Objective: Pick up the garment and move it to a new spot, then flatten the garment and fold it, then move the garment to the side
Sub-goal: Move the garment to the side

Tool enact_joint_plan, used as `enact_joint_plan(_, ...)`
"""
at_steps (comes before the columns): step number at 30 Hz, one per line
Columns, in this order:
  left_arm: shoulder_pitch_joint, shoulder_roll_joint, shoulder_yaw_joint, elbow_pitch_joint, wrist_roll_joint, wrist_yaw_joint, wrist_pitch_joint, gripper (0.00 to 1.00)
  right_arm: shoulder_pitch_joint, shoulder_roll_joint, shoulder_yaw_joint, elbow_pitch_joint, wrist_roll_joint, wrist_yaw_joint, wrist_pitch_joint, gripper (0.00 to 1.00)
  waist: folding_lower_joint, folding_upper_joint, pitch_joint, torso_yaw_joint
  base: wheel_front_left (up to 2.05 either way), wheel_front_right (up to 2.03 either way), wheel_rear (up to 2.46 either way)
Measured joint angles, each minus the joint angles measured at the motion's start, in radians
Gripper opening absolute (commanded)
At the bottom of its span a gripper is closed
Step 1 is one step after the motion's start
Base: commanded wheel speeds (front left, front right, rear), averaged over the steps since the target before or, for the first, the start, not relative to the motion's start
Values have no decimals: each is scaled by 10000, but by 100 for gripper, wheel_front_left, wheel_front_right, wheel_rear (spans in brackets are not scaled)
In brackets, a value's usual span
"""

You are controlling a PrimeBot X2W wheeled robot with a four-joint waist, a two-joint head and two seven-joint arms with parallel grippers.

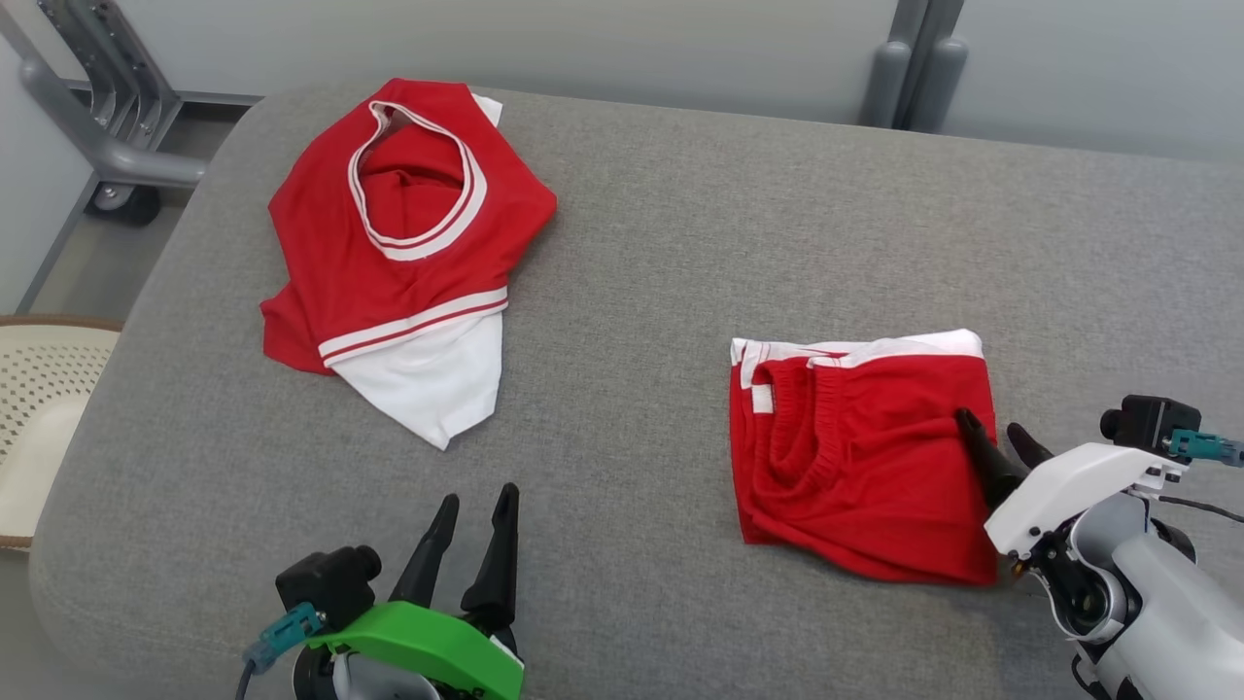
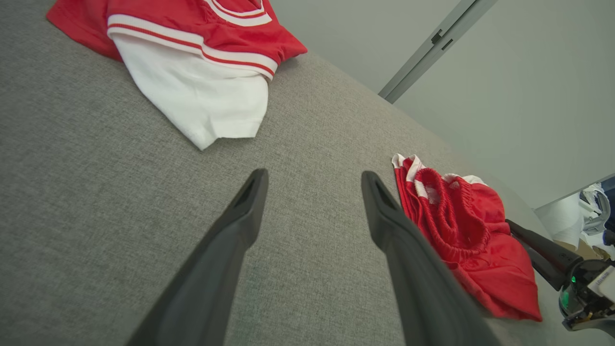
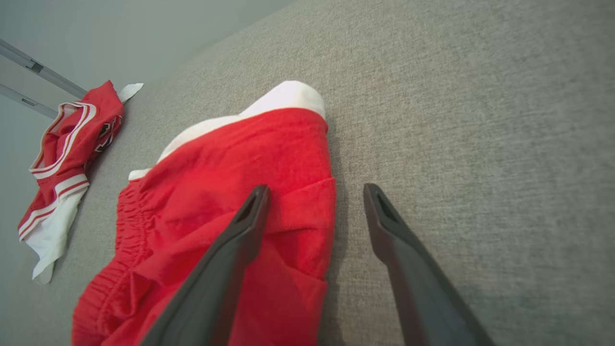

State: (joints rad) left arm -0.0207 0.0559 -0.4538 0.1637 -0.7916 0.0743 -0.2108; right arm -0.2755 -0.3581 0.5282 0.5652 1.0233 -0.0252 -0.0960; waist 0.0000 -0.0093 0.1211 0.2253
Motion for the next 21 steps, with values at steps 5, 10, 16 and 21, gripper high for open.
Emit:
enact_joint_plan(5,-3,0,15,0,0,10,0,100,11,159,50,245,92,161,2,100,0,0,102,296,0,0,0)
enact_joint_plan(10,-3,2,86,2,0,21,0,100,8,178,136,355,88,311,10,83,0,0,138,496,0,0,0)
enact_joint_plan(16,-2,38,293,0,-2,98,-12,100,-26,209,311,487,52,577,4,0,0,0,131,535,0,0,0)
enact_joint_plan(21,0,153,433,-82,-4,127,-29,100,-67,278,403,566,-73,688,-4,0,0,0,126,364,0,0,0)
